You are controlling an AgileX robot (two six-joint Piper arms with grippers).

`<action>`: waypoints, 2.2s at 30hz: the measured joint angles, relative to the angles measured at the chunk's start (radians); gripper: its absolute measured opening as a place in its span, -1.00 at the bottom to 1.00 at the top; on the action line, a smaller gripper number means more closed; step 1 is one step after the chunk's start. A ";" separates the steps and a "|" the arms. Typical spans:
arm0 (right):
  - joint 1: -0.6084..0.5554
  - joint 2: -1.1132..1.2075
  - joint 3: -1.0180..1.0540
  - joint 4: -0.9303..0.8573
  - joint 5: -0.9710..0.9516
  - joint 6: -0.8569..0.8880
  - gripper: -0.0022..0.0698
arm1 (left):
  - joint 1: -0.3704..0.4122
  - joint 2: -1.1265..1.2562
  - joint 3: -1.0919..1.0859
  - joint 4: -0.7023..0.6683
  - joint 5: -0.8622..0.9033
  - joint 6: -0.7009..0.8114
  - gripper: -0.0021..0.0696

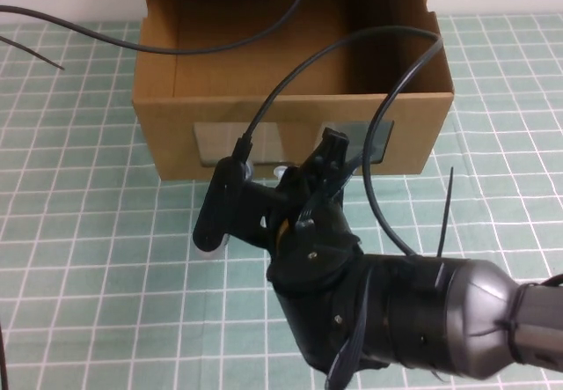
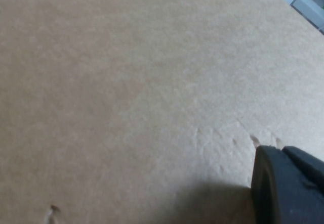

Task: Open the shoe box
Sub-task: 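Pull the top drawer of the cardboard box fully open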

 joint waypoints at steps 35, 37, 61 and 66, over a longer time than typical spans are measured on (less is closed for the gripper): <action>-0.594 -0.613 -0.084 0.816 -0.114 -0.608 -0.97 | 0.000 -0.822 0.166 0.470 0.240 -0.190 -0.96; -0.673 -0.695 0.002 0.884 -0.177 -0.610 -0.97 | 0.000 -0.898 0.248 0.529 0.206 -0.211 -0.96; -0.768 -1.472 0.884 1.159 -0.641 -0.612 -0.98 | 0.000 -1.611 1.427 0.880 -0.345 -0.540 -0.96; -0.768 -1.472 0.884 1.159 -0.639 -0.610 -0.98 | 0.000 -1.611 1.459 0.876 -0.375 -0.542 -0.96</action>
